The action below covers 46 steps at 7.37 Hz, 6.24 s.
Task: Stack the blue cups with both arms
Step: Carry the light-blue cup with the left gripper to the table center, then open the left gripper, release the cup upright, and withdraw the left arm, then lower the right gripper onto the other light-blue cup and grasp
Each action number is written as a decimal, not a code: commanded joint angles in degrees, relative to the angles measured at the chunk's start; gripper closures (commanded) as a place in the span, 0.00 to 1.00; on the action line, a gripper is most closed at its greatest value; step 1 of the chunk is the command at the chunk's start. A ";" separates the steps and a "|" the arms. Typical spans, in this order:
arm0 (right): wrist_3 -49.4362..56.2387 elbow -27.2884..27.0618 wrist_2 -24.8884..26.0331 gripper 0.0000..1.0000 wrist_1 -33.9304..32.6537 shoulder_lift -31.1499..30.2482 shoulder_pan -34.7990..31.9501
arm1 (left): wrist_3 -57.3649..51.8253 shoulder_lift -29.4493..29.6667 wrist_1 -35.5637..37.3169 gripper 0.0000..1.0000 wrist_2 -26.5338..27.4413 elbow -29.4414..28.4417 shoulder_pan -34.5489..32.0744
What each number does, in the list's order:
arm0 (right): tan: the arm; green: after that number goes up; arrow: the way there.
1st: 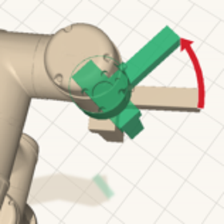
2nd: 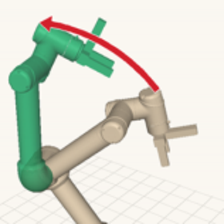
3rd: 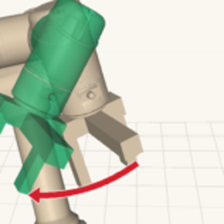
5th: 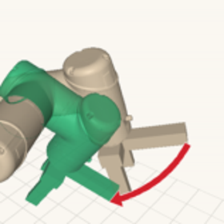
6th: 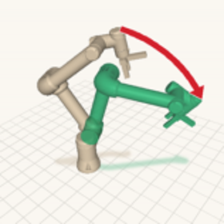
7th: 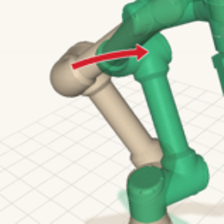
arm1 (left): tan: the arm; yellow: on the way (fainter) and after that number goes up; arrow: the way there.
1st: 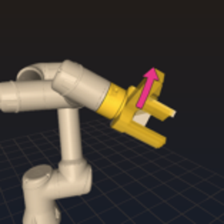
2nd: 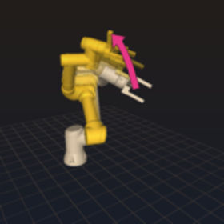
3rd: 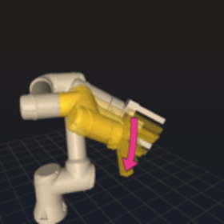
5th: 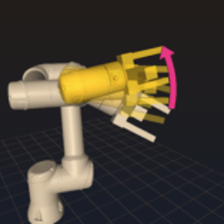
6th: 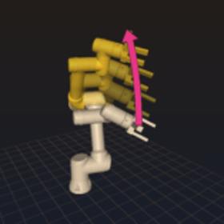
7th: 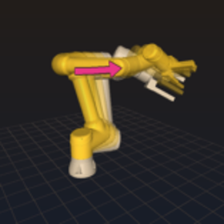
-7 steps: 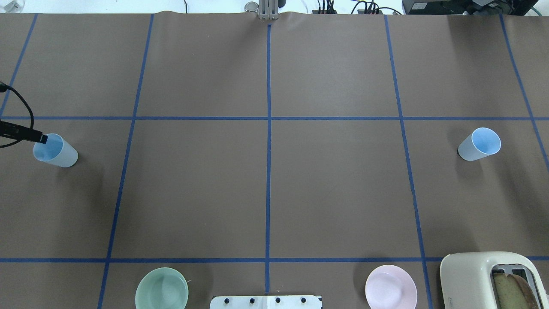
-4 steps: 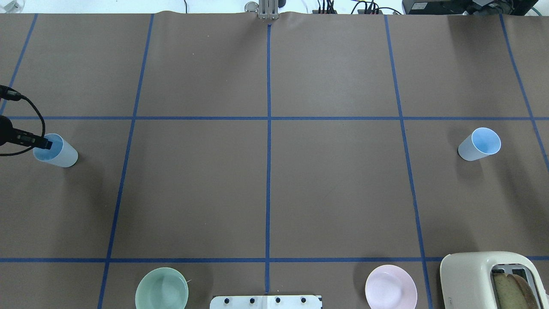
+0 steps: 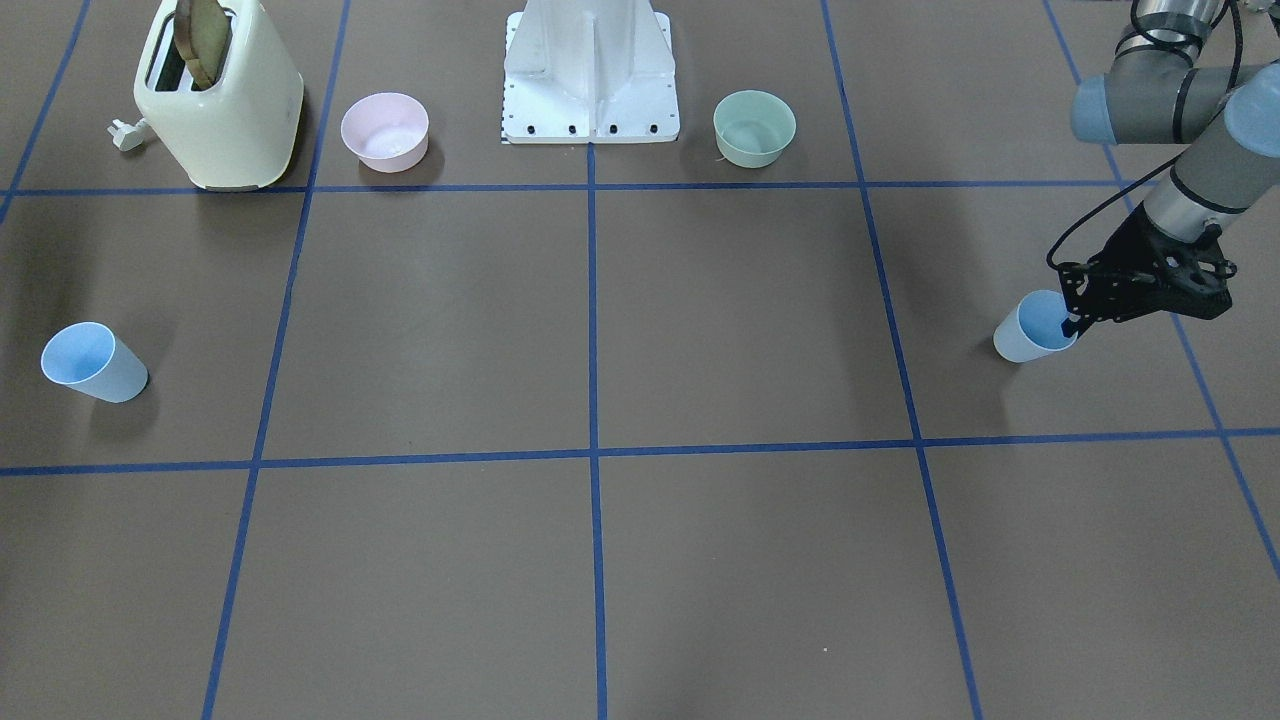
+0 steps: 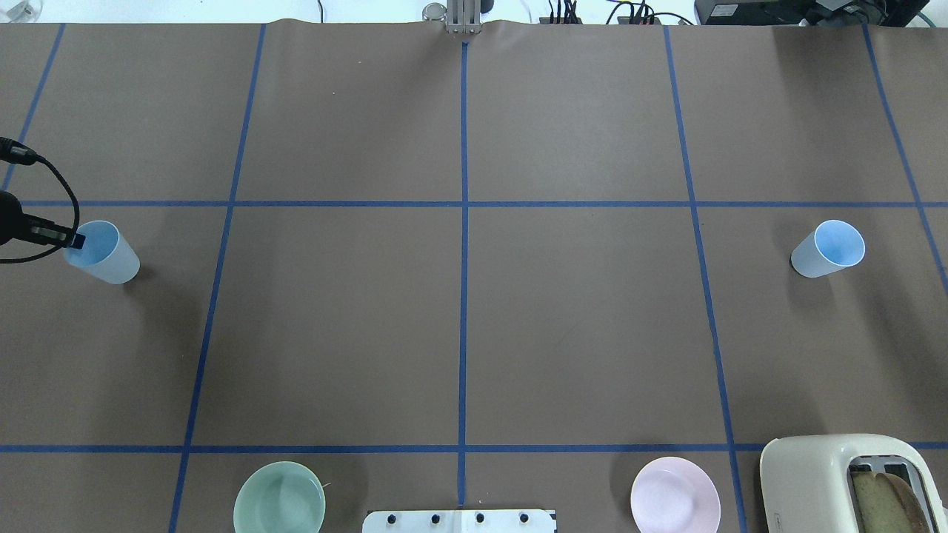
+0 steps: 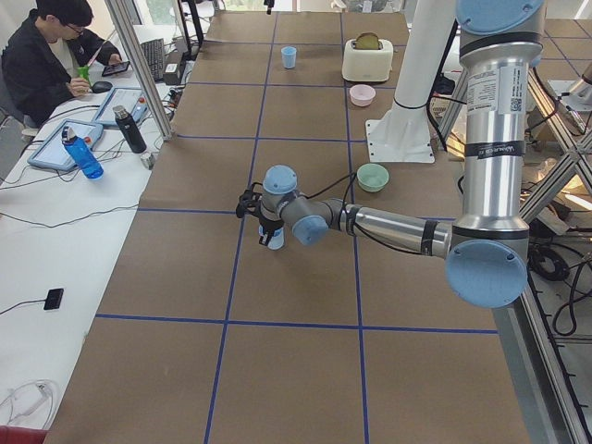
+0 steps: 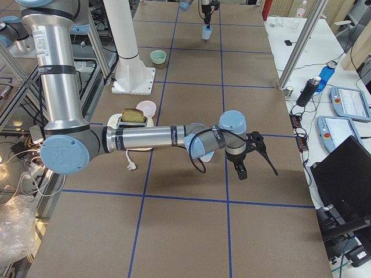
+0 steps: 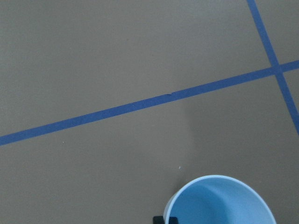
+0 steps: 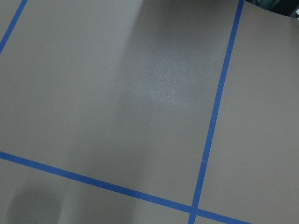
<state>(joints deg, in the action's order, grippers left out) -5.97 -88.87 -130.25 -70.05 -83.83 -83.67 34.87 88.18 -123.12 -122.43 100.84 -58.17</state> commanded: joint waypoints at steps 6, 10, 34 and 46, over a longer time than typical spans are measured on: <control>-0.44 -0.08 -0.09 0.00 0.00 0.16 0.00 | 35.03 38.22 34.49 1.00 15.86 4.57 21.65; -1.67 -0.08 -0.09 0.00 0.09 0.25 0.09 | 41.59 47.61 32.08 1.00 25.39 -6.96 31.71; -19.61 -10.62 2.54 0.00 -0.53 -5.27 12.90 | -43.74 13.36 33.39 0.02 -6.49 -8.87 -27.38; -19.43 -5.44 5.10 1.00 0.17 -4.67 21.44 | -47.88 2.61 25.91 0.02 -5.97 -13.83 -34.03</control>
<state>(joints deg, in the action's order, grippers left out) -25.54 -94.21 -124.99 -69.94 -88.72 -62.66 -13.01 90.83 -97.19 -128.41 86.97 -92.20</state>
